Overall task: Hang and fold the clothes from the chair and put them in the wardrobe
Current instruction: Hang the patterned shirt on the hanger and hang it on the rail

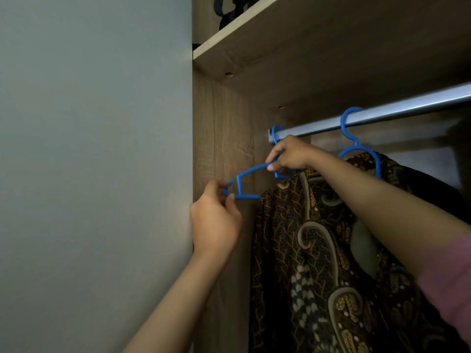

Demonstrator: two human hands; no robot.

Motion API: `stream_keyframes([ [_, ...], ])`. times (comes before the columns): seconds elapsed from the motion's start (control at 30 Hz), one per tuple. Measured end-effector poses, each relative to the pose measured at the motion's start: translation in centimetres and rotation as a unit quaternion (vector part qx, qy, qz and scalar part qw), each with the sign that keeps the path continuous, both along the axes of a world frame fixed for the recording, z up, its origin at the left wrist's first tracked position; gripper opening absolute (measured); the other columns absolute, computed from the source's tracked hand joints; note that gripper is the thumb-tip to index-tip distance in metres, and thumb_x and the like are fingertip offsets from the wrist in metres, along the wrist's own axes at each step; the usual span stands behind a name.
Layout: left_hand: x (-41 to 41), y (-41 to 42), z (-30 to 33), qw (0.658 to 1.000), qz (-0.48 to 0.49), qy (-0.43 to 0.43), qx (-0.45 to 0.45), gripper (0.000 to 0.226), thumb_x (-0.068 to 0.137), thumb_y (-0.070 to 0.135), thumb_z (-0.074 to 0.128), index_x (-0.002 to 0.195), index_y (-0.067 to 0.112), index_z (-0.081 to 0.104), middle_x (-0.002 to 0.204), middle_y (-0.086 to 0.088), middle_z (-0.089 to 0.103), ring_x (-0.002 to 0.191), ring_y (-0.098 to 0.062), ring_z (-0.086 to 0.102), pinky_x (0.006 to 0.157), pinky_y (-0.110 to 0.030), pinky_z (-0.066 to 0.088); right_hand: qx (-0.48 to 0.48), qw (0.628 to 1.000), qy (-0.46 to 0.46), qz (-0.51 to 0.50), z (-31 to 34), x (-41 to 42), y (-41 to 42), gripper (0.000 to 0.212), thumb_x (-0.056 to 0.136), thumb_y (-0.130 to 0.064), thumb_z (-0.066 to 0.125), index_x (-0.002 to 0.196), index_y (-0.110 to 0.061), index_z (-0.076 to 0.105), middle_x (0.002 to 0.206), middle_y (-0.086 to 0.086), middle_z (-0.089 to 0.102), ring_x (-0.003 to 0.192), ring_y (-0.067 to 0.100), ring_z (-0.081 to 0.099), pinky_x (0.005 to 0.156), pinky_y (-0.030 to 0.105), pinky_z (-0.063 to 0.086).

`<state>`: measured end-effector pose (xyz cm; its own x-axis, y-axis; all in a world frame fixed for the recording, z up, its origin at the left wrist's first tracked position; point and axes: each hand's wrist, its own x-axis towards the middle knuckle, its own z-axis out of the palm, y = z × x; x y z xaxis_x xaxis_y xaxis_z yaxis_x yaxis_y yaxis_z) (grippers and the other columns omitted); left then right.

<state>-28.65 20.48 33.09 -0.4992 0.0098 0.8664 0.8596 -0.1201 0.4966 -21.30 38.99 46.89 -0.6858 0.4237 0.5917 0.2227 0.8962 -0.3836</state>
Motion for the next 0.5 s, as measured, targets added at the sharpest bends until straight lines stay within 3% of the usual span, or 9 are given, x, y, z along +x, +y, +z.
stream_keyframes([
  [0.07,0.0,0.1,0.3,1.000,0.001,0.003,0.012,0.015,0.085,0.009,0.061,0.098,0.014,0.065,0.062,0.006,0.058,0.067,-0.026,0.062,0.062,-0.028,0.040,-0.003,0.998,0.047,0.031,-0.2,0.1,0.4,0.013,0.076,-0.006,0.077,0.085,-0.012,0.072,0.077,0.008,0.070,0.078,0.023,0.068,0.083,0.034,0.057],
  [0.23,0.3,0.2,1.8,1.000,0.007,0.012,0.026,0.020,0.087,0.011,0.060,0.107,0.011,0.063,0.057,0.008,0.055,0.067,-0.028,0.062,0.058,-0.022,0.033,-0.052,0.979,0.157,0.120,-0.3,0.8,-0.3,0.020,0.078,-0.002,0.073,0.098,-0.001,0.069,0.076,0.008,0.070,0.068,0.011,0.069,0.071,0.023,0.058],
  [0.37,0.8,-0.6,2.7,0.999,0.029,0.032,0.029,0.031,0.090,0.016,0.056,0.121,0.011,0.058,0.081,-0.006,0.070,0.081,-0.028,0.065,0.074,-0.031,0.048,-0.063,0.970,0.177,0.155,-0.2,1.2,-1.0,0.013,0.080,-0.006,0.072,0.088,-0.016,0.069,0.072,0.002,0.072,0.072,0.010,0.071,0.070,0.025,0.058],
  [0.5,1.6,-2.4,3.0,0.994,0.067,0.075,0.042,0.016,0.090,0.015,0.054,0.105,0.011,0.058,0.090,-0.011,0.064,0.080,-0.027,0.060,0.064,-0.031,0.040,-0.063,0.962,0.194,0.181,-0.4,1.6,-1.8,0.015,0.080,-0.002,0.072,0.088,-0.014,0.069,0.070,0.002,0.072,0.072,0.011,0.071,0.064,0.020,0.057],
])
